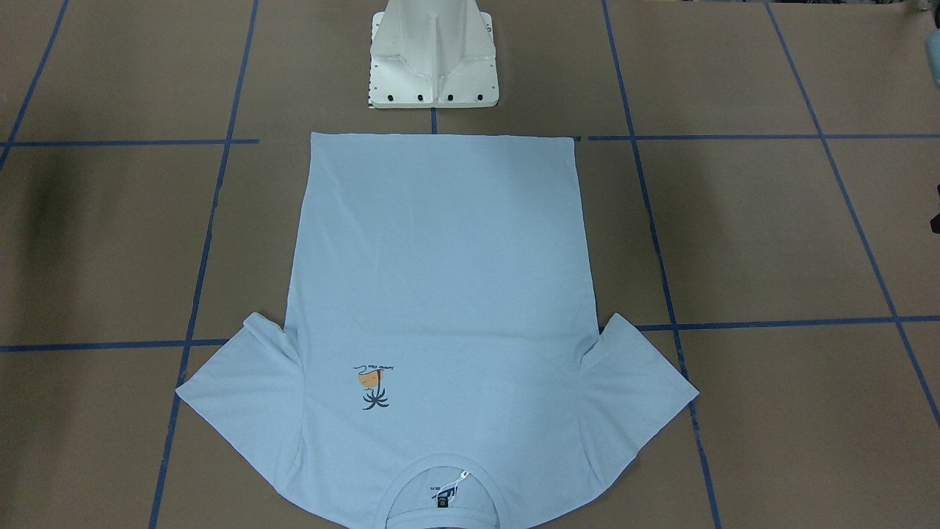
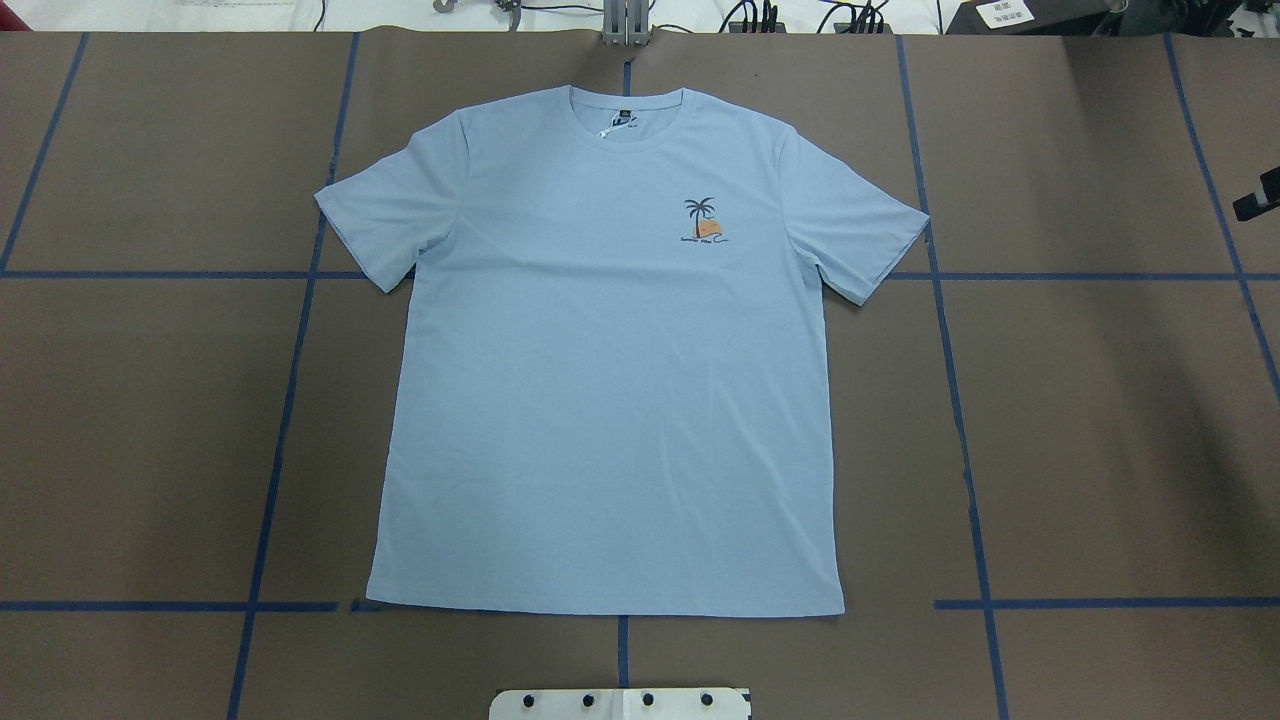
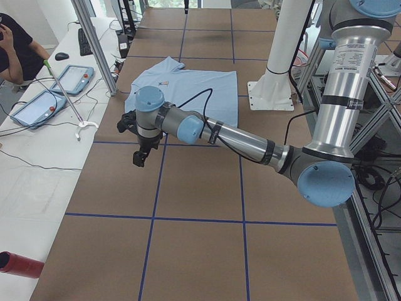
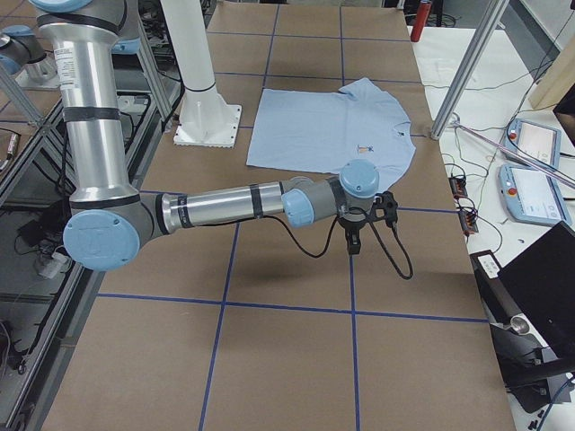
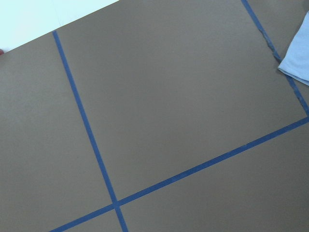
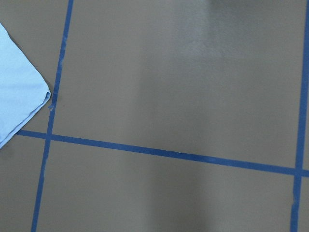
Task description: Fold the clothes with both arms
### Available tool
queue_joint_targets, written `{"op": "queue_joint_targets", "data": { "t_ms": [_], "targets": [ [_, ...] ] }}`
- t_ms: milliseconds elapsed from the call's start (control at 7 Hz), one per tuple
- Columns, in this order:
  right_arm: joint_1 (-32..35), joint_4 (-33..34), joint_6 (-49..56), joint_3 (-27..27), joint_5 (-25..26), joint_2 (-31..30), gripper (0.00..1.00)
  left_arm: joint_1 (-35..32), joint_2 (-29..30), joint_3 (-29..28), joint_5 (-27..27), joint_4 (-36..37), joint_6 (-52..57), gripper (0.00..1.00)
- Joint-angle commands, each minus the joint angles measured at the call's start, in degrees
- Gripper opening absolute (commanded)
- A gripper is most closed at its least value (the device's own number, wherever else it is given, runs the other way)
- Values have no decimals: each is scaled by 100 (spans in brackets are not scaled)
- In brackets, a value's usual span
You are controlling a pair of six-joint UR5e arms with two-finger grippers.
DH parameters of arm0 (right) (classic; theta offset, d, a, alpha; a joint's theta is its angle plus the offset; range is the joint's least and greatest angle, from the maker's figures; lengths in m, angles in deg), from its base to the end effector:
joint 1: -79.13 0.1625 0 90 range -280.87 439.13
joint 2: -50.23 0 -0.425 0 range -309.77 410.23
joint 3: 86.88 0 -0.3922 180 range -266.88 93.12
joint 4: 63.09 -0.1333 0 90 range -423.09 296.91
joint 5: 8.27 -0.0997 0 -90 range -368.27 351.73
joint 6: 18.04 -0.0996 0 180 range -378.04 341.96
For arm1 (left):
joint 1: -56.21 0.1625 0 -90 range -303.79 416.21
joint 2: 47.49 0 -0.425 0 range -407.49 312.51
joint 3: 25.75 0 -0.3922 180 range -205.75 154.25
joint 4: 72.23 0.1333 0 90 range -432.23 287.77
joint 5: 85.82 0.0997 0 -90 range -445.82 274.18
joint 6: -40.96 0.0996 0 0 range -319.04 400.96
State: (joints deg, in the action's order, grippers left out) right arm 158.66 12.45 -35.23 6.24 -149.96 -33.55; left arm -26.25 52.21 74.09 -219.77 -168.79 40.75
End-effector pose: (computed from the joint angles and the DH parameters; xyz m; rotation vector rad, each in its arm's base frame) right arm -0.0456 -0.5501 0.5376 0.1628 -0.9542 -0.0793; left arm 0.0102 -0.5659 0.4708 0.3819 0.7830 0.2944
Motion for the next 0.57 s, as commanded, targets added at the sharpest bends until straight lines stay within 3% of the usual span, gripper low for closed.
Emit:
{"op": "queue_joint_targets", "data": {
  "t_ms": [0, 143, 429],
  "targets": [
    [-733, -1186, -1347, -424, 375, 421, 100, 55, 224, -70, -229, -39, -462, 100],
    [-1302, -1878, -1653, -870, 996, 737, 100, 47, 216, -18, -238, -65, -454, 100],
    [-1964, -2219, -2610, -1897, 1711, 1762, 100, 47, 128, -70, -246, -441, -480, 100]
  ]
}}
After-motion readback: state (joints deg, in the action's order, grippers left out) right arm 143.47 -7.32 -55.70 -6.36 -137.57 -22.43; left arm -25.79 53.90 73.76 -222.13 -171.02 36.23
